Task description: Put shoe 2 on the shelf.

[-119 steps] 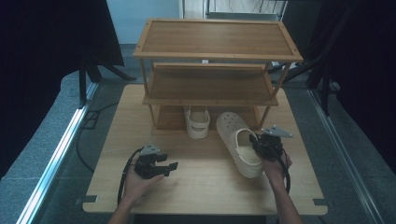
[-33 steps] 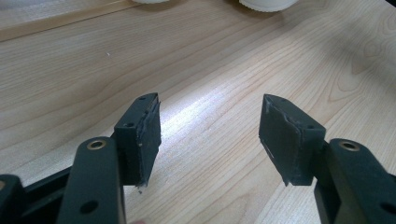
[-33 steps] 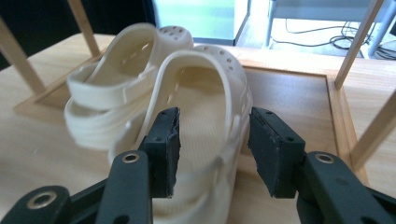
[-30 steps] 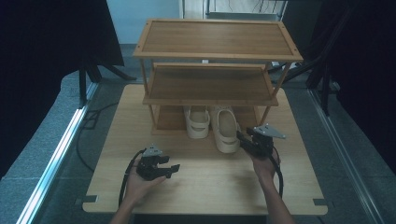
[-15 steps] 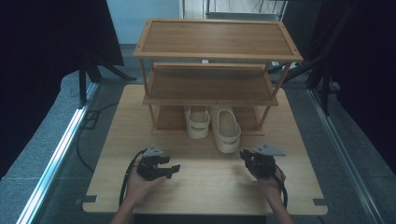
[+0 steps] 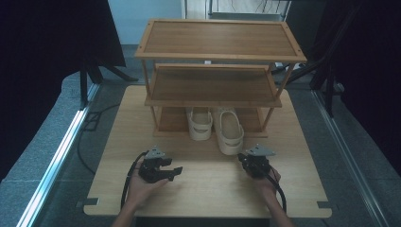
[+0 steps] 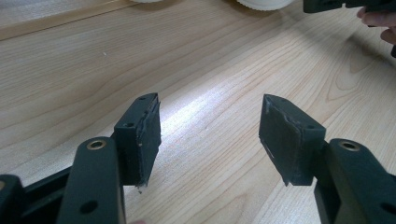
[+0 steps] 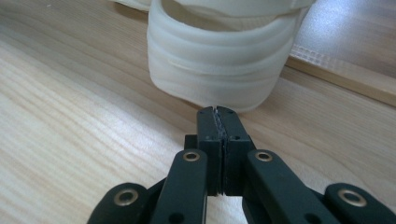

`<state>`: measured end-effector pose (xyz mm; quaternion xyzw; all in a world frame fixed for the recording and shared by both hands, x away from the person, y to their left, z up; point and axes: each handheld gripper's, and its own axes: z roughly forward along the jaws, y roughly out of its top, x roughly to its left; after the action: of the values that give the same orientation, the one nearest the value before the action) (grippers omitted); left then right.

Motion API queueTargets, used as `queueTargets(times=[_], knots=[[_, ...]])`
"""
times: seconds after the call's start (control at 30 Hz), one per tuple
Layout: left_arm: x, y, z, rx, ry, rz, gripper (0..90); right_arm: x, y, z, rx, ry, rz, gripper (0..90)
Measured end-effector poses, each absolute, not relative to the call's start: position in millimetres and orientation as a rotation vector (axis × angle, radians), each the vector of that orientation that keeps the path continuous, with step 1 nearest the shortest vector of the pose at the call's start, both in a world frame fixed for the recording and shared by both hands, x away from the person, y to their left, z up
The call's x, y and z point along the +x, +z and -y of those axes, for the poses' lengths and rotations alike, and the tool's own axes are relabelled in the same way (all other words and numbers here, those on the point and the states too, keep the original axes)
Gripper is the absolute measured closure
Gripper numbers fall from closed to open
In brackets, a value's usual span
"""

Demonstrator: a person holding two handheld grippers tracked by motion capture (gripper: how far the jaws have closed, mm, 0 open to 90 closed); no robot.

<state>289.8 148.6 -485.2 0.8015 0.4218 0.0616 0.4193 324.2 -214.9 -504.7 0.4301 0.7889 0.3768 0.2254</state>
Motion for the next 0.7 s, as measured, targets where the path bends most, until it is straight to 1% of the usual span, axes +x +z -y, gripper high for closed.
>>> queueTargets(times=[0.7], knots=[[290.6,-485.9,-150.1,2.008,0.154,-1.065,39.1,360.9,-506.0,183.8,1.150,0.998,-2.190,88.1]])
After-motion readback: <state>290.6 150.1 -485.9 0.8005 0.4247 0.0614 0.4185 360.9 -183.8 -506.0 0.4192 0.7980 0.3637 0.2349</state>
